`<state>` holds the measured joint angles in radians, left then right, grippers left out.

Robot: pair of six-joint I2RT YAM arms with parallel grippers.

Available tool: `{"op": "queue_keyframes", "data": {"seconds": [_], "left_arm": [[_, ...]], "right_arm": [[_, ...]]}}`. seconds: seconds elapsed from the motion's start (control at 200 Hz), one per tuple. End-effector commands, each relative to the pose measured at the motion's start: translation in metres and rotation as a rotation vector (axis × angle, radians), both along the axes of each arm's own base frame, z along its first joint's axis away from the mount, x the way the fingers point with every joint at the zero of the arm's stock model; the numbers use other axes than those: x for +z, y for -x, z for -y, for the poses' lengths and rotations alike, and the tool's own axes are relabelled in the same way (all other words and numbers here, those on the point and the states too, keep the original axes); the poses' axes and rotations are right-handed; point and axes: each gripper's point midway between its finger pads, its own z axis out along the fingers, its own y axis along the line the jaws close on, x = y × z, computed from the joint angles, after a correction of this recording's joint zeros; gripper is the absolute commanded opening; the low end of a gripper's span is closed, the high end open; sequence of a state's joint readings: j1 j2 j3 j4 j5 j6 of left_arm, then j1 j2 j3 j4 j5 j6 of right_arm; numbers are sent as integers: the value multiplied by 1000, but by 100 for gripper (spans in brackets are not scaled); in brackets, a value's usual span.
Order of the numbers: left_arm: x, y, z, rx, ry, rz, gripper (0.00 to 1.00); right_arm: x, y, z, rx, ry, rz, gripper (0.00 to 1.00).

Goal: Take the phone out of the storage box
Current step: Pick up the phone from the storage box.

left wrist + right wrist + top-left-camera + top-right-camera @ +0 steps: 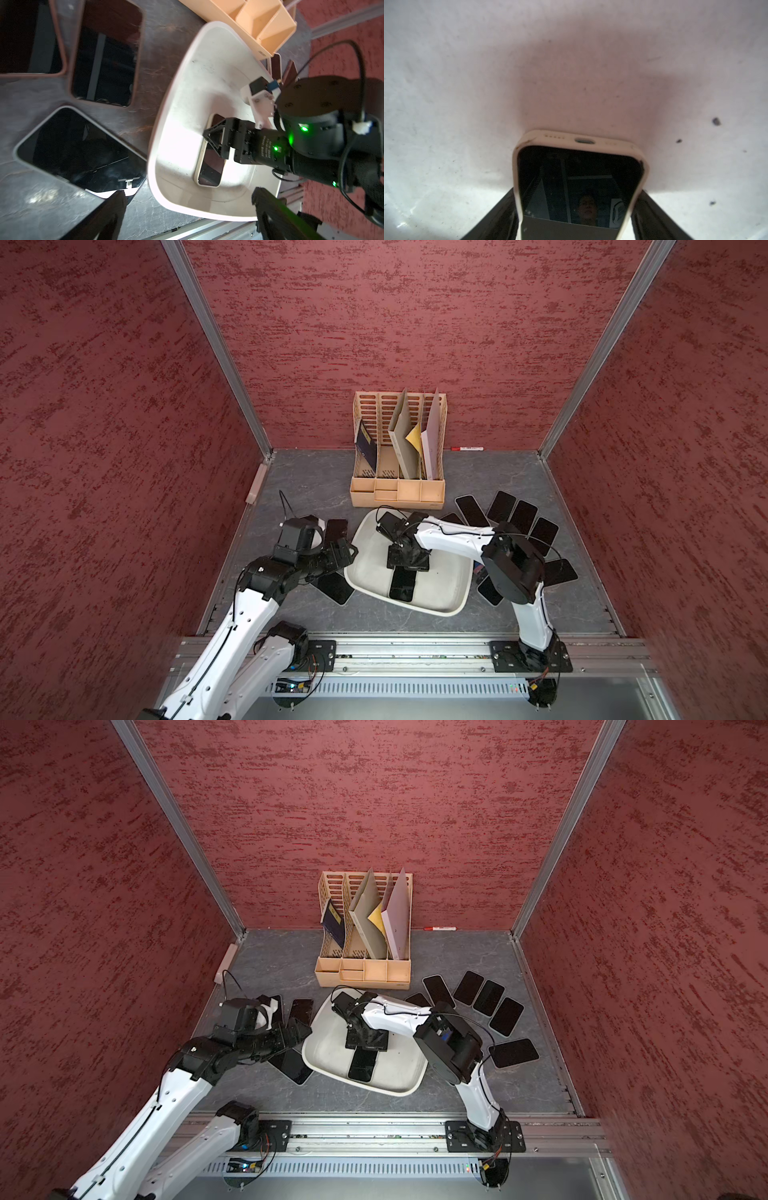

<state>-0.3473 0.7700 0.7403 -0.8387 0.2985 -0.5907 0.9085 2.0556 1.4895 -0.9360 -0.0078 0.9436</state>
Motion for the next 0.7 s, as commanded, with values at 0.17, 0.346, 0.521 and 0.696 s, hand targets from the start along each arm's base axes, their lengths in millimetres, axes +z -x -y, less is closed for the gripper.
{"op": "queue_keyframes", "data": {"seconds": [0.17,0.346,0.521,0.696], "left_arm": [[19,7,93,-413,82,271,100],[12,8,126,-511,116,250,100],[16,-1,155,-541,203,230,98],[14,-11,185,-579,218,197,86]], "right_arm": [[37,-23,54,-9,65,148,68],[87,-38,67,-15,-39,251,68],[128,-34,72,-11,-148,328,67],[151,-21,66,0,-261,343,66]]}}
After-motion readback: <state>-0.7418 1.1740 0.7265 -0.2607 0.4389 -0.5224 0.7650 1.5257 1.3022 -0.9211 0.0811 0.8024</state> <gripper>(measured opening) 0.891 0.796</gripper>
